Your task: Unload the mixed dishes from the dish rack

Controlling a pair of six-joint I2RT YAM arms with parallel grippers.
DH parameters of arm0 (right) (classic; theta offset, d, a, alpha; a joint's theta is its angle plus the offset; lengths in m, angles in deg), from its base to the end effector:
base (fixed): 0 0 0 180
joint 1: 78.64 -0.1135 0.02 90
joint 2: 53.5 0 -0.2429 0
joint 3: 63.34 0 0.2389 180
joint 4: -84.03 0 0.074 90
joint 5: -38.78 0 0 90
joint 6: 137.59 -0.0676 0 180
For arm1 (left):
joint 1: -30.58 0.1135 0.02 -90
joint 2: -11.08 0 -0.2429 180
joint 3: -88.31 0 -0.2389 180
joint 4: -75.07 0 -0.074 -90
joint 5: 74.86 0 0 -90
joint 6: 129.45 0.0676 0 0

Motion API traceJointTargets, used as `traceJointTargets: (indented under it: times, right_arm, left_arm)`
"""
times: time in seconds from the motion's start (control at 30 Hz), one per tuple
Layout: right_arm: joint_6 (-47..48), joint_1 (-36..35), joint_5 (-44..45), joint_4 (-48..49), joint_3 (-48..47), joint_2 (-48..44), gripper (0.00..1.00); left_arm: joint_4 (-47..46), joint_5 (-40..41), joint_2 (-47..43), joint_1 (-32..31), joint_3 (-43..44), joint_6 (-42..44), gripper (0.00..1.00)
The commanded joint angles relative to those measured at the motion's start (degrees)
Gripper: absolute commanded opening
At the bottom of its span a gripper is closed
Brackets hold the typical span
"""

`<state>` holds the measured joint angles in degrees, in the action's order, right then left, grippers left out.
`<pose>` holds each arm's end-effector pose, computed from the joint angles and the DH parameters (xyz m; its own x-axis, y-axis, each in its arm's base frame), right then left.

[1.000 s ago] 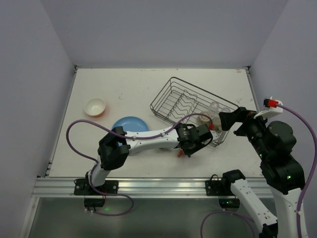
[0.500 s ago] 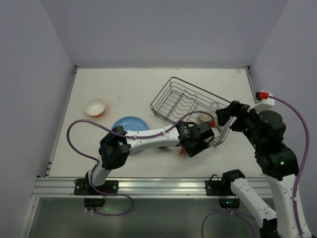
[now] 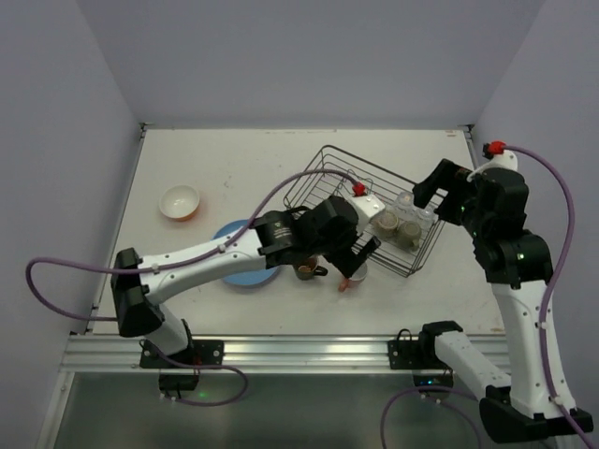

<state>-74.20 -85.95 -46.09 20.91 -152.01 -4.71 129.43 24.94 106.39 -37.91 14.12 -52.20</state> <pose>0.1725 0.0160 0.3936 -0.3702 0.4023 -0.8373 0.1349 0.9151 0.3800 0.1496 -0.3482 0.3015 -0.4402 0.5238 -0.7293 0.7942 0.6060 -0.0441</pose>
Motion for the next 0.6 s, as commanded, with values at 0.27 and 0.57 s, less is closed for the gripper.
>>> traceJointTargets:
  times: [0.27,0.57]
  right_arm:
    - [6.6,-2.5,-3.7,-0.5,-0.2,24.1,0.96]
    - [10.4,-5.5,0.0,0.5,-3.9,41.3,0.96]
  left_arm:
    - [-4.5,15.0,-24.6,11.8,-17.7,-8.1,1.0]
    - [-1.4,18.1,-34.9,11.8,-26.8,-6.9,1.0]
